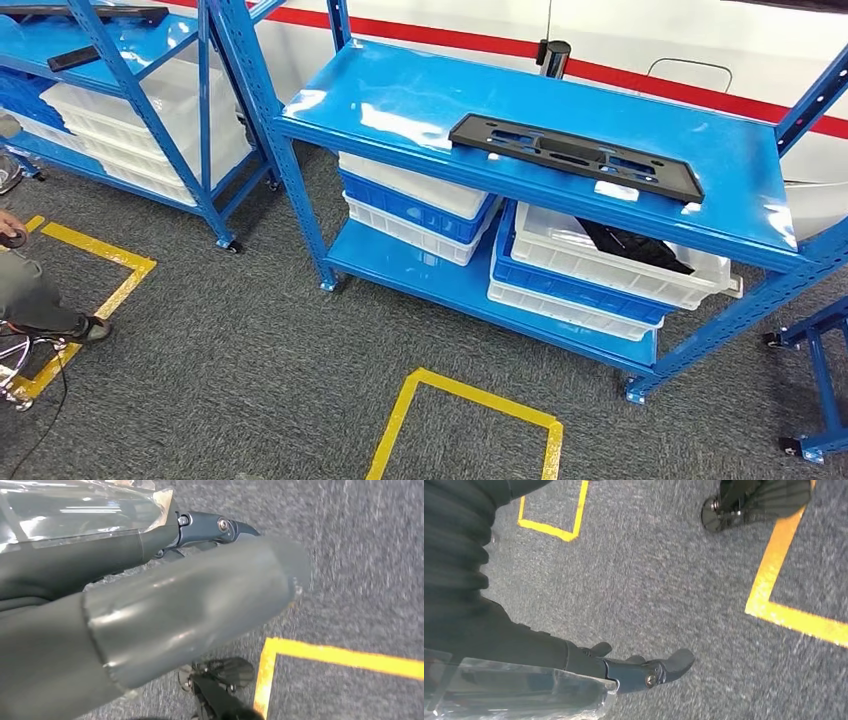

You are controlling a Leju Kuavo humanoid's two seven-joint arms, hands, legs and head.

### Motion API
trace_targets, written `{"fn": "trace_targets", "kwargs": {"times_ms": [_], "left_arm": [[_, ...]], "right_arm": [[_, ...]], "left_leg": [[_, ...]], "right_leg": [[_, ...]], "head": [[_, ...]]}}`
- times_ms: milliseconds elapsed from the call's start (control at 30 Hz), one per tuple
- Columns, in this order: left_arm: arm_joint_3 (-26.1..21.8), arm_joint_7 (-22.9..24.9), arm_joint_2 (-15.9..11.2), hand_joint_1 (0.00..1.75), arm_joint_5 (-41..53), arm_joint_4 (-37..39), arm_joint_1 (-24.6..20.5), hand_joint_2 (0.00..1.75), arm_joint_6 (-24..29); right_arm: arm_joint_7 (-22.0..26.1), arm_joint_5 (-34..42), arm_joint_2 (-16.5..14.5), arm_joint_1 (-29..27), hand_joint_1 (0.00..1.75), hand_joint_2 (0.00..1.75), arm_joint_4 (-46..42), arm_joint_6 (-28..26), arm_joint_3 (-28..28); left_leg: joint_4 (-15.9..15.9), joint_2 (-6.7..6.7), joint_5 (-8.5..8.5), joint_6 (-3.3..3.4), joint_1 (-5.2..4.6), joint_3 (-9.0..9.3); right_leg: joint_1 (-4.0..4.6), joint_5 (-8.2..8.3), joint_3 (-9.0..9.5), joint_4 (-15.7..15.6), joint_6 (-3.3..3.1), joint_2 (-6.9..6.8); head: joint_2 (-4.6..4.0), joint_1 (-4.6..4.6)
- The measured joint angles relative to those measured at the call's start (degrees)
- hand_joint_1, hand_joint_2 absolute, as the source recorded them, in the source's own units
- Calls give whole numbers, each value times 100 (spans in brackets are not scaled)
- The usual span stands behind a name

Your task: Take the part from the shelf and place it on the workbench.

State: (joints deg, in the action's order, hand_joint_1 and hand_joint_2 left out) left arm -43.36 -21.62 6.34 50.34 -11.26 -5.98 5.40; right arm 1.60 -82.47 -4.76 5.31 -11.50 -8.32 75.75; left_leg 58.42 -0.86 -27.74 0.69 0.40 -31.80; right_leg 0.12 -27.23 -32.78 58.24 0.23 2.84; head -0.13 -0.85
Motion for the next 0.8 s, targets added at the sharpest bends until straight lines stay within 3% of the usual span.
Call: {"fn": "trace_targets", "kwargs": {"times_ms": [233, 800], "left_arm": [[-1, -2, -5, 0, 0, 0, 0, 0, 7], [-1, 1, -2, 0, 0, 0, 20, 0, 16]], "right_arm": [[-1, -19, -8, -1, 0, 175, 0, -5, -9], [-76, -19, -3, 0, 0, 175, -1, -8, -40]], "left_leg": [[9, -2, 13, 87, -73, -19], [29, -3, -5, 120, -77, -24]], "right_leg": [[-27, 31, 49, -20, 85, -3], [-93, 42, 51, -34, 105, -3]], "head": [[0, 2], [0, -2]]}}
